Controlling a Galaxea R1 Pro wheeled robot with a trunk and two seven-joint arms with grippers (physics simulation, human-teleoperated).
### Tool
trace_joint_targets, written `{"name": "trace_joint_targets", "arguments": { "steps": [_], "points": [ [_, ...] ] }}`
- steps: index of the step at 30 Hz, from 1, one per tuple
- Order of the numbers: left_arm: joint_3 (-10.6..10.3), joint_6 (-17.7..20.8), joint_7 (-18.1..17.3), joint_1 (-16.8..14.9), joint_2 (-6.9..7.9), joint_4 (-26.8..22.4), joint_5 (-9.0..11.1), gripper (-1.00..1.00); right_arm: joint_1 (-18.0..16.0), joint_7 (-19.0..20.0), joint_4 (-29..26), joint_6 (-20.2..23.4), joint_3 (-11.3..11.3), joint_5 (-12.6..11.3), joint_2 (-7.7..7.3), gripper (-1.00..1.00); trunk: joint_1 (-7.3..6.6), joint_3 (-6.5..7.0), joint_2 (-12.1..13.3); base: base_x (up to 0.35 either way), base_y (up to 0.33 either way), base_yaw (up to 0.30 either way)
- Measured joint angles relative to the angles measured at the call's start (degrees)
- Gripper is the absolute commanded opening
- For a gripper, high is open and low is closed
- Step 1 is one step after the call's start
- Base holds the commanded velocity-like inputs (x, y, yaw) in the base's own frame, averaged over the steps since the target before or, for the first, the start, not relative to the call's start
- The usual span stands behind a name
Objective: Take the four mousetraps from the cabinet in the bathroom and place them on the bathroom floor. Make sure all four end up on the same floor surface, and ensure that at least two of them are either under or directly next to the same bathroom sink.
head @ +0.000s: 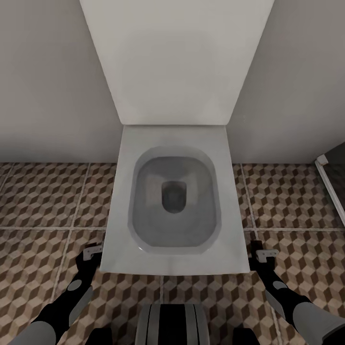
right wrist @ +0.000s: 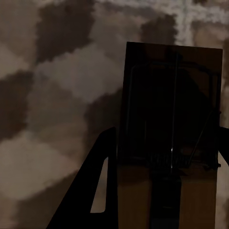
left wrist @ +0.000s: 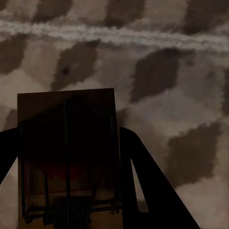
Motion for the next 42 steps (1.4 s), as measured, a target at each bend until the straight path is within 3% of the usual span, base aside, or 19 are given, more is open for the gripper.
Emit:
{"name": "trace_joint_targets", "arguments": {
  "steps": [14,19,22,29,42],
  "points": [
    [0.1,0.0,0.0,0.0,0.1,0.0,0.0,-1.0,0.0,-0.1,0.1,0.0,0.0,0.0,-0.05,-1.0,0.0,0.0,0.0,0.0,0.0,0.0],
    [0.1,0.0,0.1,0.0,1.67,0.0,0.0,-1.0,0.0,-0.1,0.3,0.0,0.0,0.0,-0.15,-1.0,0.0,0.0,0.0,0.0,0.0,0.0],
    [0.1,0.0,0.1,0.0,1.87,0.0,0.0,-1.0,0.0,-0.1,0.3,0.0,0.0,0.0,-0.19,-1.0,0.0,0.0,0.0,0.0,0.0,0.0],
    [0.0,0.0,0.0,0.0,1.81,0.0,0.0,-1.0,0.0,-0.1,0.3,0.0,-0.1,0.0,-1.37,-1.0,0.0,0.0,0.0,0.0,0.0,0.0],
    [-0.1,0.0,0.0,0.0,1.39,0.0,0.0,-1.0,0.0,-0.1,0.3,0.0,-0.1,0.0,-1.57,-1.0,0.0,0.0,0.0,0.0,0.0,0.0]
  ]
}}
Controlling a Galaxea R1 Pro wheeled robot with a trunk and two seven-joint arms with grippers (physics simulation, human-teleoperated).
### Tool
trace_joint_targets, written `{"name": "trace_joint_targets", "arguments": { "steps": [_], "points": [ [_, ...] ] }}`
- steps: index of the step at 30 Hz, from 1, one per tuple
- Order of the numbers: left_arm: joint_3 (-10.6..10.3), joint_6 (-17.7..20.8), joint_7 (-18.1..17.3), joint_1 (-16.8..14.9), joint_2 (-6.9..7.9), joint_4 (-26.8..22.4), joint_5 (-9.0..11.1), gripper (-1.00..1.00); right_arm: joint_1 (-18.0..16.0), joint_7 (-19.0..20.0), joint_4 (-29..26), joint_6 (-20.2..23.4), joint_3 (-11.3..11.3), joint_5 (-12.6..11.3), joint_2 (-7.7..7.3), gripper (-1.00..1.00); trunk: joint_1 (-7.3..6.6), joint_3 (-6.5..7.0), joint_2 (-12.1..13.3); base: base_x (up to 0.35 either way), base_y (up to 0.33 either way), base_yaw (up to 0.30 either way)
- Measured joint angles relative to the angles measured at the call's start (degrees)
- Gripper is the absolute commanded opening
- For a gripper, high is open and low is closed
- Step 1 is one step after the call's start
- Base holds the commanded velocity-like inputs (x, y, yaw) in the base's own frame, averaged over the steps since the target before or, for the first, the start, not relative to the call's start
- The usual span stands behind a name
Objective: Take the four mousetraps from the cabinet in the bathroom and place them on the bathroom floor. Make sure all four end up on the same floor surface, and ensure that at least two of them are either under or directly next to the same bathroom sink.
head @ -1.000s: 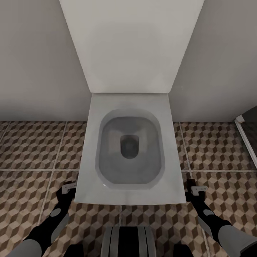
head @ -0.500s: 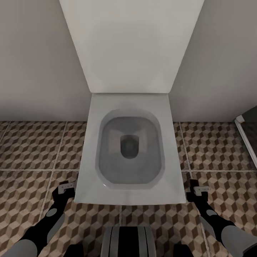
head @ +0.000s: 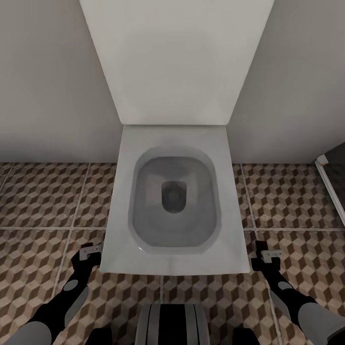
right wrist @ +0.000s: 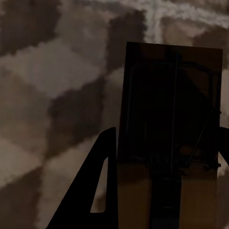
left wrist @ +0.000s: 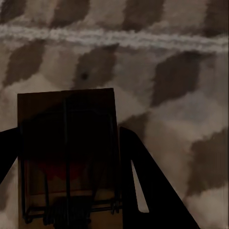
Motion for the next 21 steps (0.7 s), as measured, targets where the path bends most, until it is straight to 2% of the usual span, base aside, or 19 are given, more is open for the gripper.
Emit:
{"name": "trace_joint_targets", "arguments": {
  "steps": [6,21],
  "points": [
    [0.0,0.0,0.0,0.0,-0.02,0.0,0.0,-1.0,0.0,0.0,0.0,0.0,0.0,0.0,-0.01,-1.0,0.13,-1.1,-0.1,0.0,0.0,0.0],
    [0.0,-0.1,0.0,0.0,0.33,0.0,0.1,-1.0,0.0,0.0,0.0,0.0,0.0,0.0,0.04,-1.0,0.13,-1.11,-0.1,0.0,0.0,0.0]
  ]
}}
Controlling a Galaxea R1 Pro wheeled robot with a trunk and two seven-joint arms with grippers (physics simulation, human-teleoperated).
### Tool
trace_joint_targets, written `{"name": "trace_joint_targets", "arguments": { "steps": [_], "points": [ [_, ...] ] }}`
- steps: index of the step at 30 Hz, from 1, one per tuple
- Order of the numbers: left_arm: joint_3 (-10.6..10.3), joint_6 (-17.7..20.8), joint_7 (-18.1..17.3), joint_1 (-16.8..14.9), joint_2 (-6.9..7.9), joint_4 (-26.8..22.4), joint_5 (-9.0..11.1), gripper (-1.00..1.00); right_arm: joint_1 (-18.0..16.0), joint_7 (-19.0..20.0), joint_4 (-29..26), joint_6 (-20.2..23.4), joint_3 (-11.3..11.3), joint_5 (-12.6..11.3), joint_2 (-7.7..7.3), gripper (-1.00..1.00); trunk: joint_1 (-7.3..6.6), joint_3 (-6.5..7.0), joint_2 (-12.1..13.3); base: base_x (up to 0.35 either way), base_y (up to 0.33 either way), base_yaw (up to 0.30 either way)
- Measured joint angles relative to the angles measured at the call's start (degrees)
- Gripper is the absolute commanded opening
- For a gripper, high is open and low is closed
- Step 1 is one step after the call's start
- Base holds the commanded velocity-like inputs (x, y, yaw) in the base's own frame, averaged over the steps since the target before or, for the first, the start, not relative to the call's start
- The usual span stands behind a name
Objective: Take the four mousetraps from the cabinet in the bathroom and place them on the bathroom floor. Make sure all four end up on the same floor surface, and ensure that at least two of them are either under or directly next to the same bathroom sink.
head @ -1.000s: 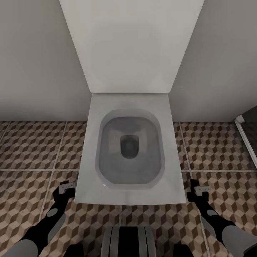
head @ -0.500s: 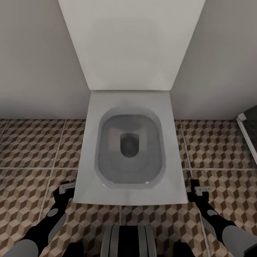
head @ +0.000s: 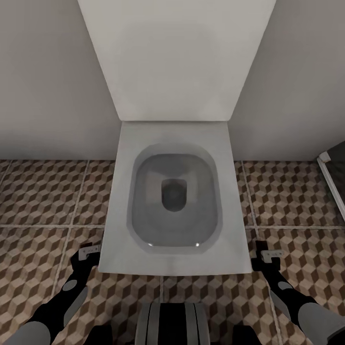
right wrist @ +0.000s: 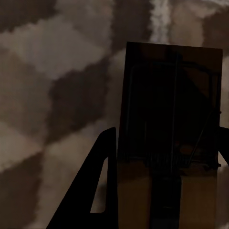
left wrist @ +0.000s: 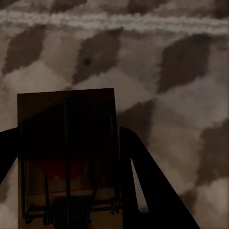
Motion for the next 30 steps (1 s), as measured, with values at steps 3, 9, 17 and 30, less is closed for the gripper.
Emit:
{"name": "trace_joint_targets", "arguments": {
  "steps": [3,9,17,30],
  "points": [
    [0.0,0.0,0.0,0.0,-0.08,0.0,0.0,-1.0,0.0,0.0,0.0,0.0,0.0,0.0,0.02,-1.0,0.0,0.0,0.0,0.0,0.0,0.0],
    [0.0,0.0,0.0,0.0,-0.14,0.0,0.0,-1.0,0.0,0.0,0.0,0.0,0.1,0.0,0.03,-1.0,0.0,0.0,0.0,0.0,0.0,0.0],
    [0.0,0.0,0.0,0.0,-0.15,0.0,0.0,-1.0,0.0,0.0,0.0,0.0,0.1,0.0,0.04,-1.0,0.0,0.0,0.0,0.0,0.0,0.0],
    [0.0,0.0,0.0,0.0,-0.29,0.0,0.0,-1.0,0.0,0.0,0.0,0.0,0.1,0.0,0.04,-1.0,0.0,0.0,0.0,0.0,0.0,0.0]
  ]
}}
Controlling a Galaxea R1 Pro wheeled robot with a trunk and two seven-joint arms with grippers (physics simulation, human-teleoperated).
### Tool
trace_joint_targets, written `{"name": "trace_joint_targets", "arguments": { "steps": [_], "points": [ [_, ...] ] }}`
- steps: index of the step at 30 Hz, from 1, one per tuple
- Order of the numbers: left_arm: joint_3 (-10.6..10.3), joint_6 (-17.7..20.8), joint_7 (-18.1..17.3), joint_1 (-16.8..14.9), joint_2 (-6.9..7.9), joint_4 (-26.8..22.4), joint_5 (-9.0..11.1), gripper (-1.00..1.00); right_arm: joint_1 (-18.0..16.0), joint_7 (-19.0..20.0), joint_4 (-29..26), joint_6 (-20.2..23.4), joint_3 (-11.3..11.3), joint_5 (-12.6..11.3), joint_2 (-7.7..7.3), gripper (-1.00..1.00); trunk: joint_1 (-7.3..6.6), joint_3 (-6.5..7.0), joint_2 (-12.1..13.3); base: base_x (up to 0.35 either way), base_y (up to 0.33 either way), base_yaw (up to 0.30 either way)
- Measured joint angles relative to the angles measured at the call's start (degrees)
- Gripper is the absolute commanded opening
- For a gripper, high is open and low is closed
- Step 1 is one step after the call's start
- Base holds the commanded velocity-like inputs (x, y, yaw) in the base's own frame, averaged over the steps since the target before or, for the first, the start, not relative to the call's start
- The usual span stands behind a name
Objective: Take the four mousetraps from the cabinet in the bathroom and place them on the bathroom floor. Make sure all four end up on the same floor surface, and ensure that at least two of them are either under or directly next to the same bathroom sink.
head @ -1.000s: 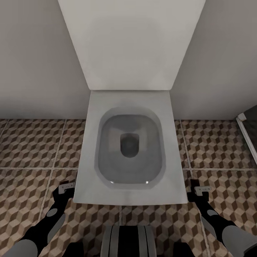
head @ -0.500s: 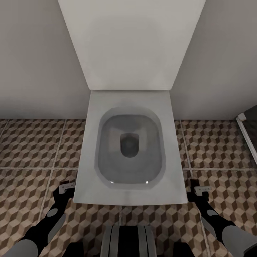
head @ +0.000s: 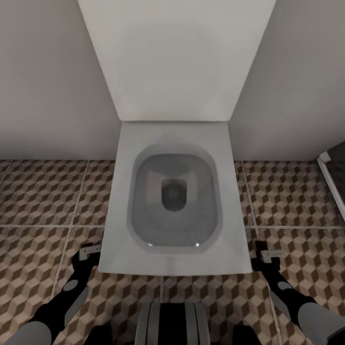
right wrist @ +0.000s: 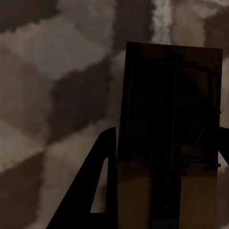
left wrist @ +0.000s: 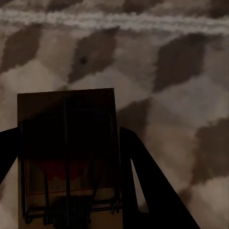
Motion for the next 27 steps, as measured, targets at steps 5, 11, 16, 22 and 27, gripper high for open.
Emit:
{"name": "trace_joint_targets", "arguments": {
  "steps": [5,11,16,22,27],
  "points": [
    [0.0,0.0,0.0,0.0,-0.09,0.0,0.0,-1.0,0.0,0.0,0.0,0.0,0.0,0.0,0.0,-1.0,0.0,0.0,0.0,0.0,0.0,0.0],
    [0.0,0.0,0.0,0.0,-0.11,0.0,0.0,-1.0,0.0,0.0,0.0,0.0,0.0,0.0,0.0,-1.0,0.0,0.0,0.0,0.0,0.0,0.0],
    [0.0,0.0,0.0,0.0,-0.12,0.0,0.0,-1.0,0.0,0.0,0.0,0.0,0.0,0.0,0.0,-1.0,0.0,0.0,0.0,0.0,0.0,0.0],
    [0.0,0.0,0.0,0.0,-0.18,0.0,0.0,-1.0,0.0,0.0,0.0,0.0,0.0,0.0,0.0,-1.0,0.08,-0.66,0.0,0.0,0.0,0.0],
    [0.0,0.0,0.0,0.0,-0.19,0.0,0.0,-1.0,0.0,0.0,0.0,0.0,0.0,0.0,0.0,-1.0,0.08,-0.67,0.0,0.0,0.0,0.0]
  ]
}}
